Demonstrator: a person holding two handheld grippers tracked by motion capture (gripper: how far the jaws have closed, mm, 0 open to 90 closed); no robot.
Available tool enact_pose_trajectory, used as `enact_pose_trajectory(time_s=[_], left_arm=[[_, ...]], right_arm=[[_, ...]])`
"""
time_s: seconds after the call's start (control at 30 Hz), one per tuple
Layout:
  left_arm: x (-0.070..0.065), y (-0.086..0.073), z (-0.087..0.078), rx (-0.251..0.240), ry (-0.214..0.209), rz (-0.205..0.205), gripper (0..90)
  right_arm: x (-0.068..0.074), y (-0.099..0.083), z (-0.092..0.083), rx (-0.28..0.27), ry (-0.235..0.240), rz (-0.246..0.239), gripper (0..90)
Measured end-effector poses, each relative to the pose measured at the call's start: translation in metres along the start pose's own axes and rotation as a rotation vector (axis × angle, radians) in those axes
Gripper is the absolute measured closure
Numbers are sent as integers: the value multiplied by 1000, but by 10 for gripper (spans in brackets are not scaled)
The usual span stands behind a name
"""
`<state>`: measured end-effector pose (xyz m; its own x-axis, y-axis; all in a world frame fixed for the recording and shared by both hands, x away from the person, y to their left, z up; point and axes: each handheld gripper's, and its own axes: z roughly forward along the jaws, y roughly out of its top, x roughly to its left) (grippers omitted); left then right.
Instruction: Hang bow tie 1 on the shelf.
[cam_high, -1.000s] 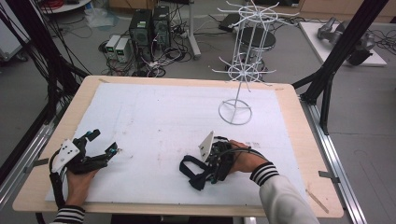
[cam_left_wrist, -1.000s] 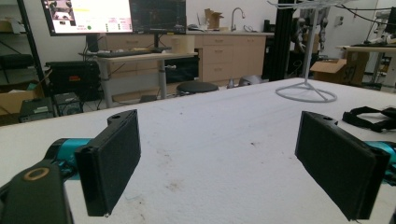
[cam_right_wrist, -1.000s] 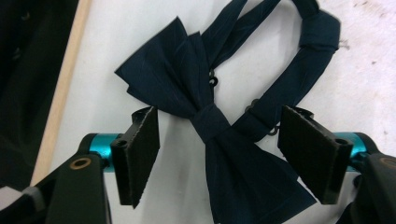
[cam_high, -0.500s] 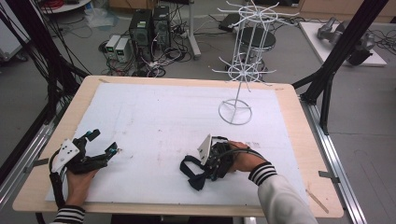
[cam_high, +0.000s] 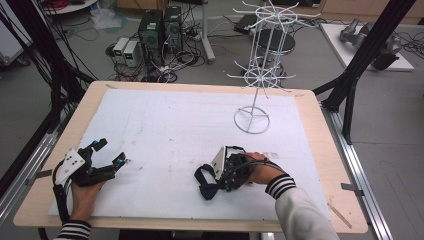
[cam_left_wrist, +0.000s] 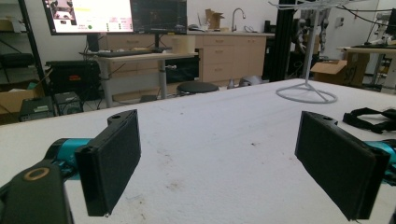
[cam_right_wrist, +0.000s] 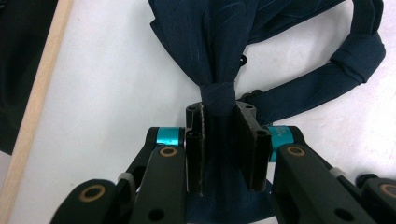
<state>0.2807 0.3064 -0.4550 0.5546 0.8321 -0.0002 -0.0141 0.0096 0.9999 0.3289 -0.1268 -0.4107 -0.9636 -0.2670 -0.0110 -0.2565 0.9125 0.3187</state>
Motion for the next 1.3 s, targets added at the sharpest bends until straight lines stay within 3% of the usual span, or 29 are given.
enact_pose_trajectory(time_s=[0.27,0.47,0.67,1.23,1.3], left_arm=[[0,0,0,0,1,0,147],[0,0,0,0,0,0,147],[0,0,0,2,0,0,147],[0,0,0,1,1,-1,147],[0,0,0,1,1,-1,147]], right_arm=[[0,0,0,-14,-5,-1,751],[0,0,-5,-64,-23,7,751],[-1,0,-20,-174,-94,34,752],[-3,-4,-39,-291,-214,98,752],[-4,-5,-43,-332,-241,118,751]])
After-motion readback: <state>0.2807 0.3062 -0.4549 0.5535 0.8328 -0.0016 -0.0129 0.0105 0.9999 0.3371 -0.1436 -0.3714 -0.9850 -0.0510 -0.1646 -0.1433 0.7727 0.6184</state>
